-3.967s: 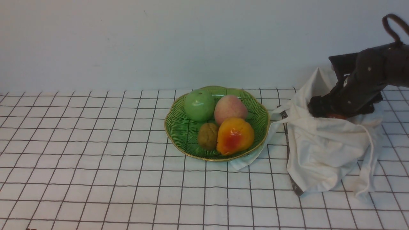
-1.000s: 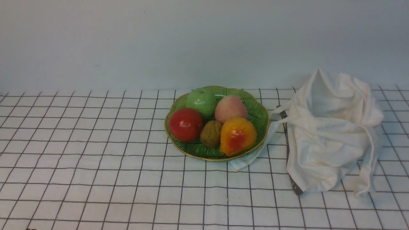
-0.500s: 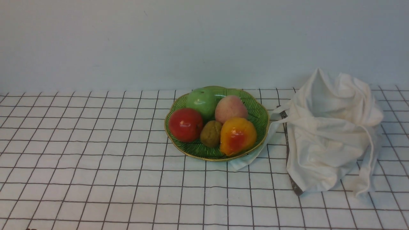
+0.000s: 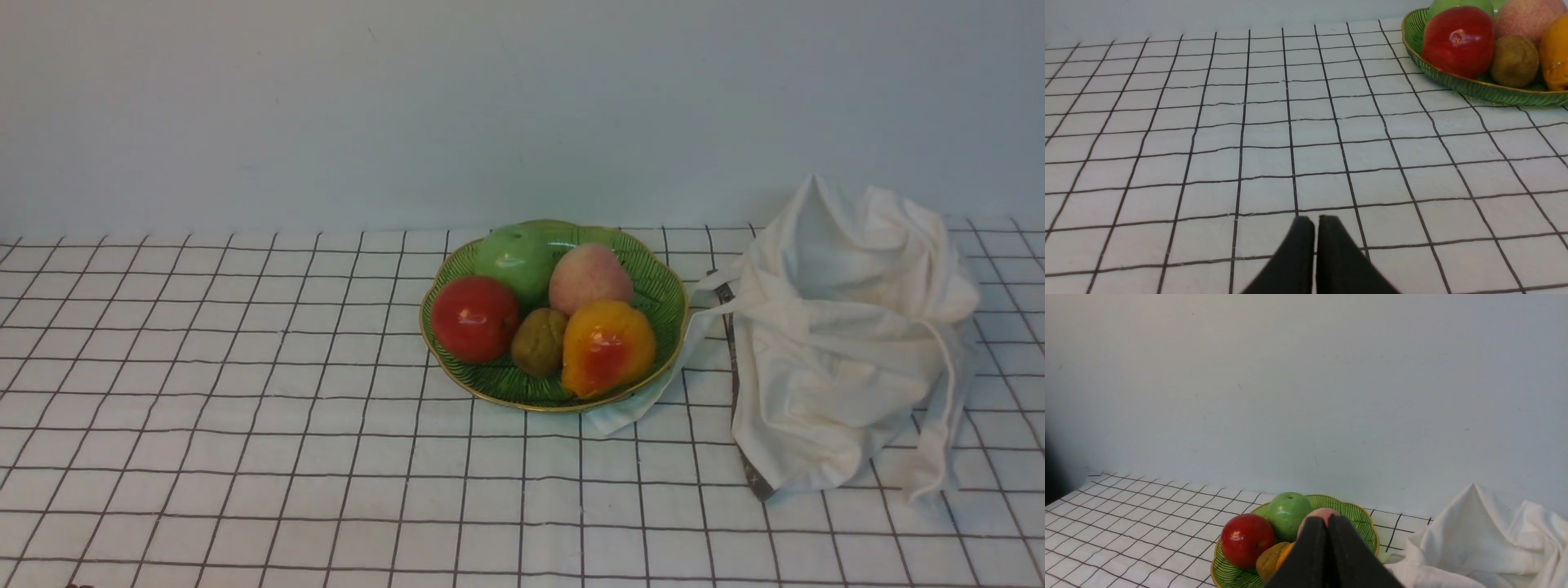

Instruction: Take the fruit out of the bag on the white checkered tablecloth and place them on the plate.

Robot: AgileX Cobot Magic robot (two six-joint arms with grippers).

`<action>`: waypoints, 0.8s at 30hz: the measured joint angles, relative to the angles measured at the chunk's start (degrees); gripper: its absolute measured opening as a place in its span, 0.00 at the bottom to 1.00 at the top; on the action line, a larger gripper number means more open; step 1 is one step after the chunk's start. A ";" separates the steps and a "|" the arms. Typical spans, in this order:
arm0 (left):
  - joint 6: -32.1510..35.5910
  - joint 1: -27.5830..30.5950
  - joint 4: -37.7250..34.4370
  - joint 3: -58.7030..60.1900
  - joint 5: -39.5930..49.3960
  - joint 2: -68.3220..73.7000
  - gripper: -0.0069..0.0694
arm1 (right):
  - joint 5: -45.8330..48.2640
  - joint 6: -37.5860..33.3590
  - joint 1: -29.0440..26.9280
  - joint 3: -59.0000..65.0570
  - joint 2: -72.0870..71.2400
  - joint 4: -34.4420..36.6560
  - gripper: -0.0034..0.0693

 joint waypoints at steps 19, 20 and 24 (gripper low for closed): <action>0.00 0.00 0.00 0.00 0.00 0.00 0.08 | -0.94 0.92 -0.98 9.92 -5.07 -8.08 0.03; 0.00 0.00 0.00 0.00 0.00 0.00 0.08 | -0.87 1.21 -2.01 12.10 -7.04 -8.65 0.03; 0.00 0.00 0.00 0.00 0.00 0.00 0.08 | -0.81 1.53 -7.51 19.65 -13.19 -9.40 0.03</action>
